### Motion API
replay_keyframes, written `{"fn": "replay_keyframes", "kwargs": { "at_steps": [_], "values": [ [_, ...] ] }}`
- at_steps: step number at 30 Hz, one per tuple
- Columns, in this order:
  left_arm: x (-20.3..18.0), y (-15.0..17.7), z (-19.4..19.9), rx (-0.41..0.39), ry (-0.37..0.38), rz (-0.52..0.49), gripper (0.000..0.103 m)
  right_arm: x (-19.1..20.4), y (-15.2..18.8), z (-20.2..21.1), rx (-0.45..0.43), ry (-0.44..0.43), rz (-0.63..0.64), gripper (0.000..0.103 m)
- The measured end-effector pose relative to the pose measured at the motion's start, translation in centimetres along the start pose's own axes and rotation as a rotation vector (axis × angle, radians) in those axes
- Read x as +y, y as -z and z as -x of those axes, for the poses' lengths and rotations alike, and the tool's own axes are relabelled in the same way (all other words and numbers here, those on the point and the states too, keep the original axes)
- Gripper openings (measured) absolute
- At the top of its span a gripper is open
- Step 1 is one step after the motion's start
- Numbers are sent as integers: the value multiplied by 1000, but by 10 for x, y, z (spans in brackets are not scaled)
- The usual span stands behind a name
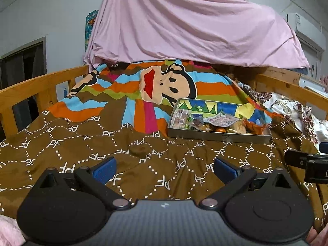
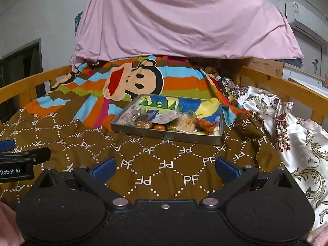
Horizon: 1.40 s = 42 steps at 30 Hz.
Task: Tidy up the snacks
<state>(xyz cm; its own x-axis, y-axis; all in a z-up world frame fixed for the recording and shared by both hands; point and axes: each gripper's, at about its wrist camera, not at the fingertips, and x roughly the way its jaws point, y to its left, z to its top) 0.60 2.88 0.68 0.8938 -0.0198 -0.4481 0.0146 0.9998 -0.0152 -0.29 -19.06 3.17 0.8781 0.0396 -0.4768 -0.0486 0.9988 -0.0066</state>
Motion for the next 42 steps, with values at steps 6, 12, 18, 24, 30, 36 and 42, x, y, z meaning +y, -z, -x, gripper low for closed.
{"fn": "replay_keyframes", "kwargs": {
  "at_steps": [6,12,18,24,30,36,42],
  "values": [
    [0,2,-2,29,-17,1,103,1,1,-2,21,7,7,102],
    [-1,3,-2,42,-22,-11,103,2,2,-4,38,11,24,102],
    [-4,4,-4,58,-26,-34,103,2,4,-4,44,13,23,102],
    [-4,5,-5,72,-27,-36,103,1,4,-5,54,15,21,102],
    [-3,6,-5,79,-27,-32,103,2,3,-7,64,18,26,102],
    [-2,6,-6,80,-27,-32,103,2,3,-8,72,20,31,102],
    [-2,6,-6,80,-28,-32,103,2,3,-9,75,21,32,102]
  ]
}}
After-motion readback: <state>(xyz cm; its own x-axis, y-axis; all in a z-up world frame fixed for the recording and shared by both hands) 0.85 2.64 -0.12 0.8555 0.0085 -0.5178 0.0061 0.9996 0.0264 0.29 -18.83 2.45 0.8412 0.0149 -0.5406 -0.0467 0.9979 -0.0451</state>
